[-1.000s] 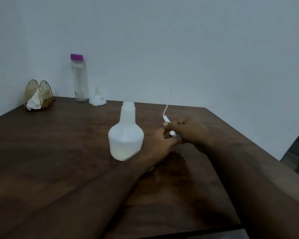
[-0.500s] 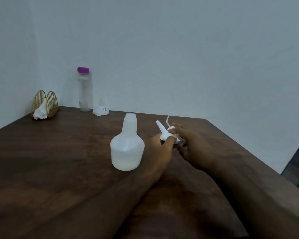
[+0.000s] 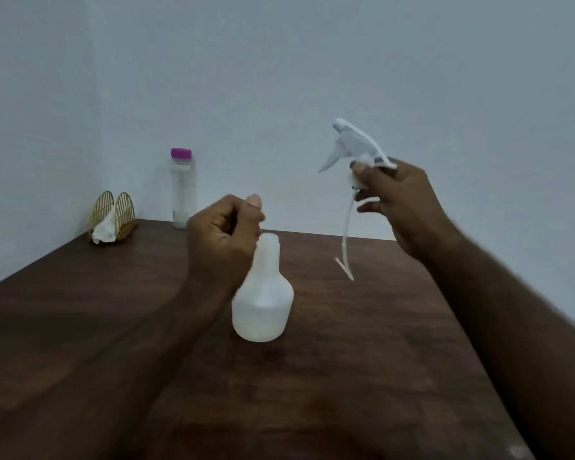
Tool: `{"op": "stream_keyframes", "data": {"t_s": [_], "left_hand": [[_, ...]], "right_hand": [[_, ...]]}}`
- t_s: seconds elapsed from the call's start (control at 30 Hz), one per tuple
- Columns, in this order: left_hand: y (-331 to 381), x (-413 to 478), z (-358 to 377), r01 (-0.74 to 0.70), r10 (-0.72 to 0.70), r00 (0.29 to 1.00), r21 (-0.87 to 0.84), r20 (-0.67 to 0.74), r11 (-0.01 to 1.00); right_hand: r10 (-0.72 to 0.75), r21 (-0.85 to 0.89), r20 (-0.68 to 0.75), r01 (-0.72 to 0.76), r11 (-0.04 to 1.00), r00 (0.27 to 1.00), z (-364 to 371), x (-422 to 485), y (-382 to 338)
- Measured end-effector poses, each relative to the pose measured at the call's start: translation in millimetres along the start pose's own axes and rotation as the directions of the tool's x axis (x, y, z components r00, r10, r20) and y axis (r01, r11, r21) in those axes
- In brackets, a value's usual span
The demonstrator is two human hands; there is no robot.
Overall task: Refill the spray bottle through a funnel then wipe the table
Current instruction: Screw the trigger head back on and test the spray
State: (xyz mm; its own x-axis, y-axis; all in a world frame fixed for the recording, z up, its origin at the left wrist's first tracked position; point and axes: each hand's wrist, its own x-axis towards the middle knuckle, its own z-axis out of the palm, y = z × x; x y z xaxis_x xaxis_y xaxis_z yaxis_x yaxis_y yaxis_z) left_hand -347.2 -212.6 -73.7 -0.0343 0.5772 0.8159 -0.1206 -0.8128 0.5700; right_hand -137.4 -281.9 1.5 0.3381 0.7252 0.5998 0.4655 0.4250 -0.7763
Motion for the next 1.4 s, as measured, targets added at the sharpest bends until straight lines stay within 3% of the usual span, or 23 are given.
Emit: {"op": "stream_keyframes", "data": {"t_s": [0.1,0.27,0.53,0.87,1.4], "left_hand": [[-30,2,-10,0.088,-0.098,0.991,0.114,0.09,0.99],[-52,-28,-7,0.225,-0.276,0.909,0.19,0.312,0.956],[-52,-35,-4,0.183,-0.255,0.914,0.238,0.316,0.954],[-48,-32,1,0.203,-0.251,0.94,0.212,0.232,0.956],[-48,-29,0,0.177,-0.225,0.947,0.212,0.229,0.961]], "right_hand": [[0.122,0.129,-0.028,-0.118,0.985,0.992,17,31,-22],[0.342,0.357,-0.069,-0.297,0.885,0.937,38,73,-33],[0.567,0.516,-0.071,-0.456,0.725,0.821,70,101,6],[0.61,0.531,-0.078,-0.486,0.695,0.788,90,103,34],[0.625,0.55,-0.088,-0.485,0.68,0.776,95,106,44]]}}
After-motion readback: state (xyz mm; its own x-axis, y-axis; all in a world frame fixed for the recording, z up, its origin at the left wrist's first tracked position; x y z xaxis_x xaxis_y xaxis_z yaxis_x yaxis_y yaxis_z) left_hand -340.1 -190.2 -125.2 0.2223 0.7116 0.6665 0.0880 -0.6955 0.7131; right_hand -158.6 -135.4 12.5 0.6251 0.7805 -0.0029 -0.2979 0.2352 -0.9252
